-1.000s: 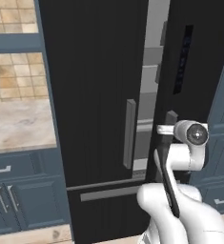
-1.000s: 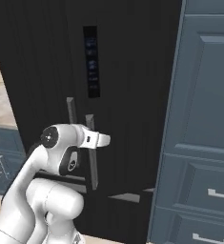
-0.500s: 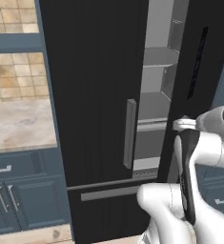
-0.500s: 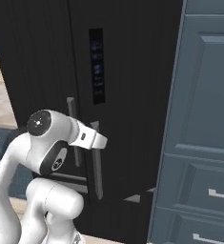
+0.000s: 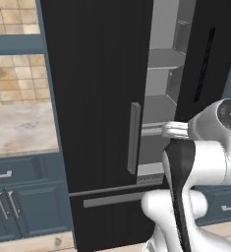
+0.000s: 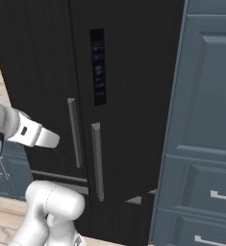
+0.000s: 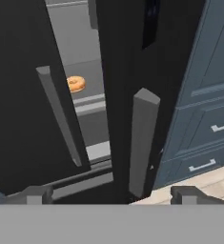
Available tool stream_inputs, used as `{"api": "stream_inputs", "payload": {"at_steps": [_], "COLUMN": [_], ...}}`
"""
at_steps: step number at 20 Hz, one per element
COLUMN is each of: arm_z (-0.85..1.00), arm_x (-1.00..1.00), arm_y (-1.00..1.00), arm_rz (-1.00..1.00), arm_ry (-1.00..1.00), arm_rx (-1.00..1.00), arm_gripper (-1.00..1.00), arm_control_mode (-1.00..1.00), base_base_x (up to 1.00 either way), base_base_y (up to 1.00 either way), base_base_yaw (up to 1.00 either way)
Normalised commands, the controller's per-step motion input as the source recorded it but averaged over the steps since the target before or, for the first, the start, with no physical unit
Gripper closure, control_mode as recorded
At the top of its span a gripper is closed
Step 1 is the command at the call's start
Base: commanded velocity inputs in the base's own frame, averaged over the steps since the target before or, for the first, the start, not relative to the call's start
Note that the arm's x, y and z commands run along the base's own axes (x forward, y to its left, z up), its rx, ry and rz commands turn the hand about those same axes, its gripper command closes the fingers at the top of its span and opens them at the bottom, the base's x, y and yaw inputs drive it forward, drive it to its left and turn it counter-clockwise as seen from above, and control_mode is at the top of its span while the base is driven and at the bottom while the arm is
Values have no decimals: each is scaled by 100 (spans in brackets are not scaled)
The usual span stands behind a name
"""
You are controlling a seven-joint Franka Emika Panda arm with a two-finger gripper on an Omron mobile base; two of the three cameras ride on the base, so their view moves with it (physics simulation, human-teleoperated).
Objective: Take the donuts from the fridge and place them on the empty tray on the dining counter.
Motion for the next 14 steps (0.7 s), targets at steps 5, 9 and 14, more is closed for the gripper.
{"api": "stream_inputs", "payload": {"at_steps": [5,9,14], "arm_z": [0,0,0], "arm_x": [45,76,88], "arm_y": [59,11,0], "arm_rz": [-18,-15,-15], "arm_ry": [6,3,6], "arm_rx": [-9,-9,-8], "arm_gripper": [-100,-100,-100], "arm_control_mode": [-100,-100,-100], "base_base_x": [0,0,0], "base_base_y": [0,0,0], "base_base_yaw": [0,0,0]}}
